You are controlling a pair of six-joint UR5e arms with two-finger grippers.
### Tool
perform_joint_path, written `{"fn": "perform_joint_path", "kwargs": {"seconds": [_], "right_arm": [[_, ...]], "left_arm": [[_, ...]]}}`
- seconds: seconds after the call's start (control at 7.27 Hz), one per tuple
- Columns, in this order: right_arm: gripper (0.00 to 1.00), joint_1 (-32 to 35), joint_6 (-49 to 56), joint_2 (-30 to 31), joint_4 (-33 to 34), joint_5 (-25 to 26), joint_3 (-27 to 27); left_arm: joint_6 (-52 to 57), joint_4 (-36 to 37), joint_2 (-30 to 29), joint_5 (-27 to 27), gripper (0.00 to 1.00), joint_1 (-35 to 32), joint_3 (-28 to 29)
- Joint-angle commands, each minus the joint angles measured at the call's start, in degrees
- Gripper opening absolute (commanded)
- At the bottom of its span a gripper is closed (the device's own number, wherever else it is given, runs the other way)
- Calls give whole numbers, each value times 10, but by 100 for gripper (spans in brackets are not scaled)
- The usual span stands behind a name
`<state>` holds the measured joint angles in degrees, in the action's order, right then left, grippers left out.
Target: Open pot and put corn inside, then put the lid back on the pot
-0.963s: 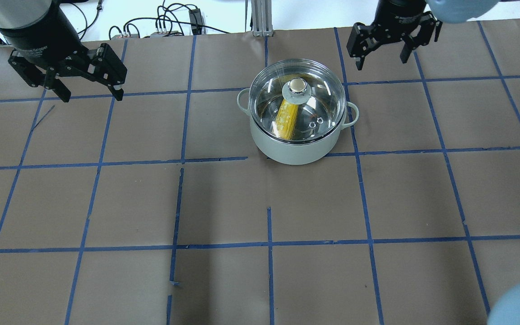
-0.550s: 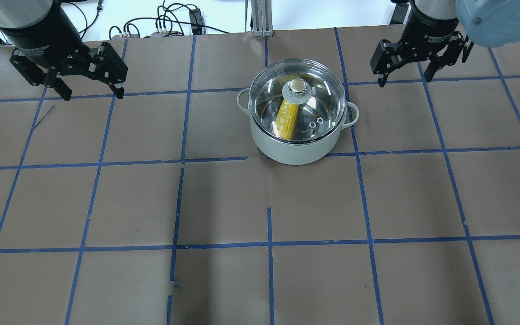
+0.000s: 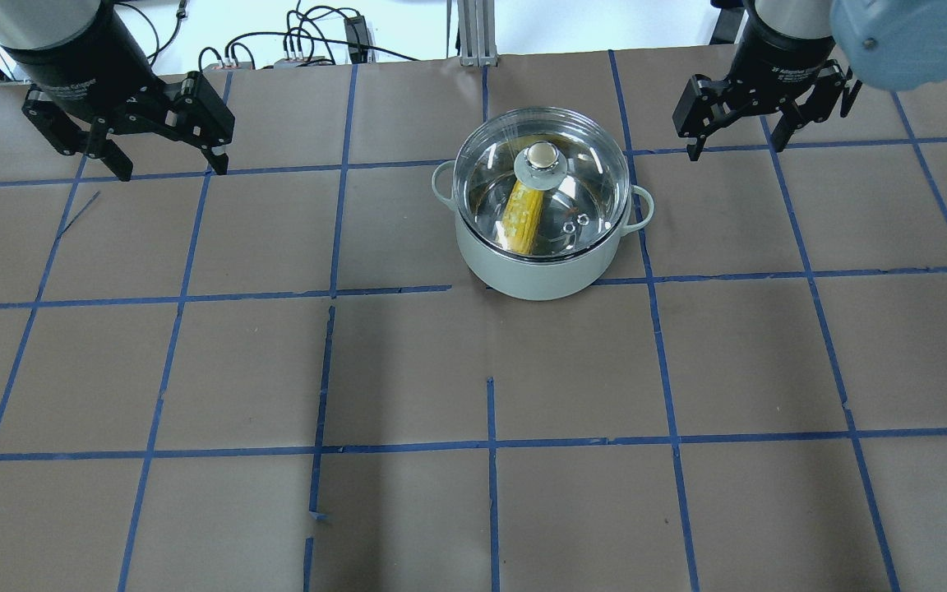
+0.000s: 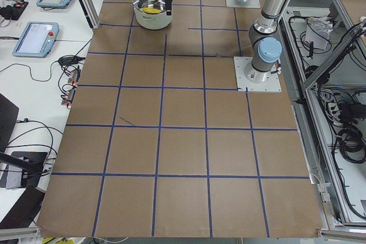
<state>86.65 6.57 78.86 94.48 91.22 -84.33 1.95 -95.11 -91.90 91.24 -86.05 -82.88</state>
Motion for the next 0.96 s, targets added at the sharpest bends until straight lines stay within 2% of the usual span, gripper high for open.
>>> {"fn": "perform_joint_path", "kwargs": {"seconds": [0.0, 0.83], "right_arm": [[100, 4, -6, 2, 4, -1, 3], [100, 34, -47, 2, 23, -1, 3]], "left_arm": [[-1, 0, 1, 3, 100, 0, 0], [-1, 0, 0, 3, 100, 0, 0]]}}
